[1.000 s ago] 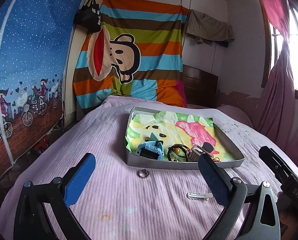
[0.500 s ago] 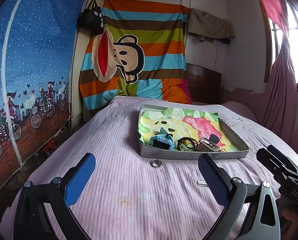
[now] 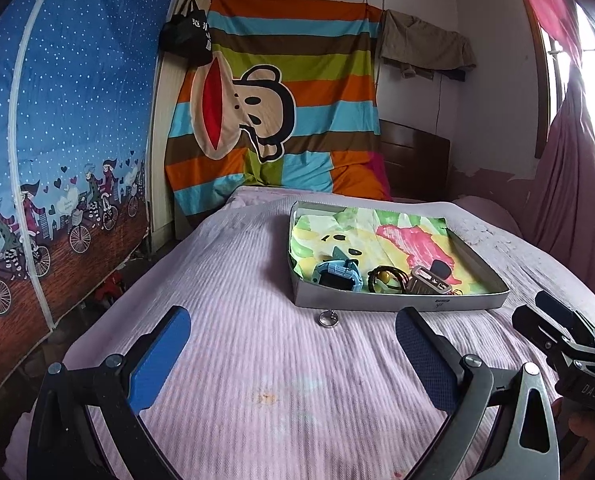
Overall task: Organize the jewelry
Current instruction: 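Withdraw both tools from the tray toward the silver ring and white clip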
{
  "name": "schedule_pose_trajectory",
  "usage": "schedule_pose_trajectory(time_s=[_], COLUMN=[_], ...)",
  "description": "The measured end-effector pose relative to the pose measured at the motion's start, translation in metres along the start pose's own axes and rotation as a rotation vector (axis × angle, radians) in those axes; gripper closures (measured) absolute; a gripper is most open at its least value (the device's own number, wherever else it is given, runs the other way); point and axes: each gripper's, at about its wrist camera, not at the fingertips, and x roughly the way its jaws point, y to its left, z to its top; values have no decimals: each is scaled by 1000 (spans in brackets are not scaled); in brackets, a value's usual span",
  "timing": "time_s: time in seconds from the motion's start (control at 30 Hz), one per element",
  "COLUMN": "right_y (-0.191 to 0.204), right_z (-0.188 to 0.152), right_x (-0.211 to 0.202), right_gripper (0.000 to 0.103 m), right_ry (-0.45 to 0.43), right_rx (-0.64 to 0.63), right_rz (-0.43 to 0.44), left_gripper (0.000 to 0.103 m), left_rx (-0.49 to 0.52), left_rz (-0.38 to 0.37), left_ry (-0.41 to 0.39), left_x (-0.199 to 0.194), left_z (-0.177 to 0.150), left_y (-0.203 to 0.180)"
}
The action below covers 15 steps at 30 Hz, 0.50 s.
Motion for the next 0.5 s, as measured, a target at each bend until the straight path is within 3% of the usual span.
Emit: schedule_pose_trajectory(time_s=[0.37, 0.47, 0.5], right_y=[-4, -3, -2], right_z=[-10, -13, -14], right_x=[24, 28, 30], right_gripper=[2, 11, 18], right_ry=[111, 127, 134], right_rx=[3, -3, -4], right_rz=[-3, 12, 17], left_gripper=[0, 1, 3], left_rx=[-10, 9, 13], left_rz=[-43, -56, -63], left_ry=[120, 141, 149], left_x=[31, 37, 39], left_z=[-1, -3, -3], left_y=[4, 1, 0])
